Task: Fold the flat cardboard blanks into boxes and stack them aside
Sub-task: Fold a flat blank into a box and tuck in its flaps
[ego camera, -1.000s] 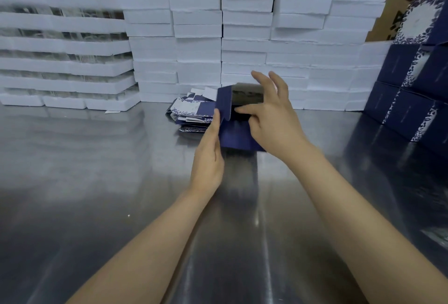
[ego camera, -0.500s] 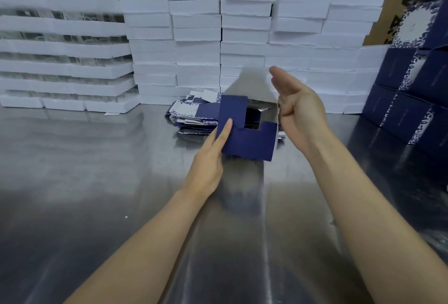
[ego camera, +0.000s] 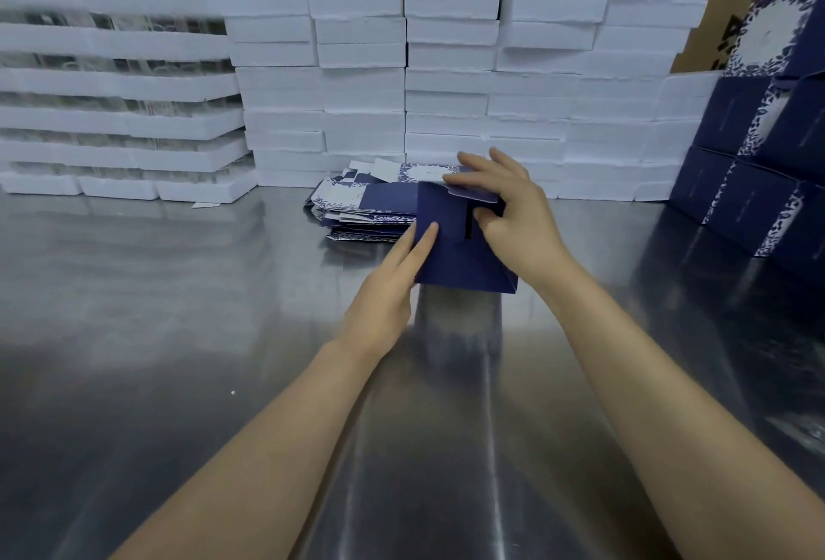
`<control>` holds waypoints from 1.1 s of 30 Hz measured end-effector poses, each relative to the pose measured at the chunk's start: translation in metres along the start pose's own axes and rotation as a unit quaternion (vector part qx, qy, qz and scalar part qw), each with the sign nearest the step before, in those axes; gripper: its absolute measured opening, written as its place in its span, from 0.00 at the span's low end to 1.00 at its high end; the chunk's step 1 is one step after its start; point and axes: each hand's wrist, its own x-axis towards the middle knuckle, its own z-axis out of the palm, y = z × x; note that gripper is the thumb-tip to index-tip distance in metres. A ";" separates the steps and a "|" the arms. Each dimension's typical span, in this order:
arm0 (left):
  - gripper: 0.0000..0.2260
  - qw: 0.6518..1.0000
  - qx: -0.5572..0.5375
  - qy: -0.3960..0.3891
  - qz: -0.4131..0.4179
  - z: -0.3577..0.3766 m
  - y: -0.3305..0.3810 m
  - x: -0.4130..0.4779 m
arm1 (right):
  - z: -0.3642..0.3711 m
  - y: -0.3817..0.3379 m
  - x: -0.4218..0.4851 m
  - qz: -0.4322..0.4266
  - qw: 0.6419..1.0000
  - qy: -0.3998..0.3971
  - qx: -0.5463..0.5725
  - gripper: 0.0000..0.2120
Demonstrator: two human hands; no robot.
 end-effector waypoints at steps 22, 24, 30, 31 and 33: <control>0.28 0.987 0.108 0.118 0.030 -0.005 0.009 -0.002 | -0.019 -0.004 0.006 -0.004 0.996 -0.019 -0.082 0.08; 0.28 0.988 0.104 0.113 0.024 -0.006 0.010 -0.002 | -0.016 -0.001 0.006 -0.014 0.992 -0.009 -0.126 0.14; 0.25 0.991 0.072 0.107 0.042 -0.008 0.014 -0.003 | -0.006 0.001 0.003 -0.051 0.974 0.031 -0.220 0.23; 0.24 0.991 0.066 0.106 0.043 -0.009 0.015 -0.003 | -0.002 0.000 0.003 -0.057 0.971 0.027 -0.229 0.24; 0.24 0.992 0.058 0.108 0.042 -0.010 0.015 -0.004 | 0.003 0.000 0.001 -0.061 0.966 0.022 -0.251 0.26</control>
